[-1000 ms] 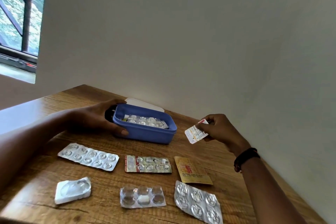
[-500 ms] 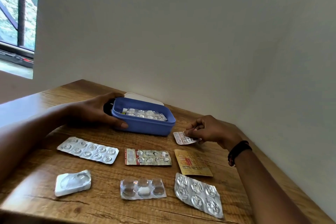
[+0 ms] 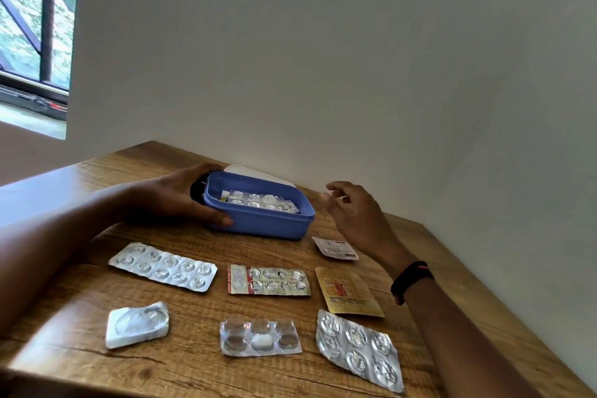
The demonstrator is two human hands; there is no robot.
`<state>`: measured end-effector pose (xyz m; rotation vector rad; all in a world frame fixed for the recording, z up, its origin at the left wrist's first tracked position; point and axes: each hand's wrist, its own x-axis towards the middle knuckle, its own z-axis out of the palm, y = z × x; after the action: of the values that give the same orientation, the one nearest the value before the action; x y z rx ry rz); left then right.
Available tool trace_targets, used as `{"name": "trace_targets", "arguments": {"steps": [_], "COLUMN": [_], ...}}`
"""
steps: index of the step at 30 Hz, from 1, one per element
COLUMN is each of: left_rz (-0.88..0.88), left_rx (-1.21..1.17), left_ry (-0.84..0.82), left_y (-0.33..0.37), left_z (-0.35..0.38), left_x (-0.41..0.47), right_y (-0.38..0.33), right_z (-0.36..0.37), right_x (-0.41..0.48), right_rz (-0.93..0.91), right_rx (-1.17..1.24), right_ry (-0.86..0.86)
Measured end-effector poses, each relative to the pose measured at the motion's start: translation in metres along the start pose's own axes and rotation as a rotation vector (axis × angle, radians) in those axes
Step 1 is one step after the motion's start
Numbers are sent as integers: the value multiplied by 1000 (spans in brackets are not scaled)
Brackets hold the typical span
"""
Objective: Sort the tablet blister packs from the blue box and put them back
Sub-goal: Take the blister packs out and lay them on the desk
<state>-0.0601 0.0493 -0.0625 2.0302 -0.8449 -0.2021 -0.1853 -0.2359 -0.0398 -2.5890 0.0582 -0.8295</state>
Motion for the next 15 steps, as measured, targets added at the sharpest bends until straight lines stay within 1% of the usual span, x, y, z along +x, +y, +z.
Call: {"name": "trace_targets", "arguments": {"steps": [3,6,8,12,15], "left_rz": [7,28,42,59,67], "left_rx": [3,-48,-61,-56,-52], "left_ry": [12,13,9,7,3], "left_y": [-1,-4,-5,-9,-11], "left_z": [0,0,-1,-1,-1], "left_x": [1,2,4,7,9], "right_y": [-16,-26,-29,-30,-31], "right_z": [21,31,34,38,42], "right_x": [-7,-12,-12,-10,-9], "right_rz": [-194,-300,-326,-308,-306], "right_rx": [-92,-221,-272,-356,-353], "right_ry": [-73,-106,-133,-211,-236]}}
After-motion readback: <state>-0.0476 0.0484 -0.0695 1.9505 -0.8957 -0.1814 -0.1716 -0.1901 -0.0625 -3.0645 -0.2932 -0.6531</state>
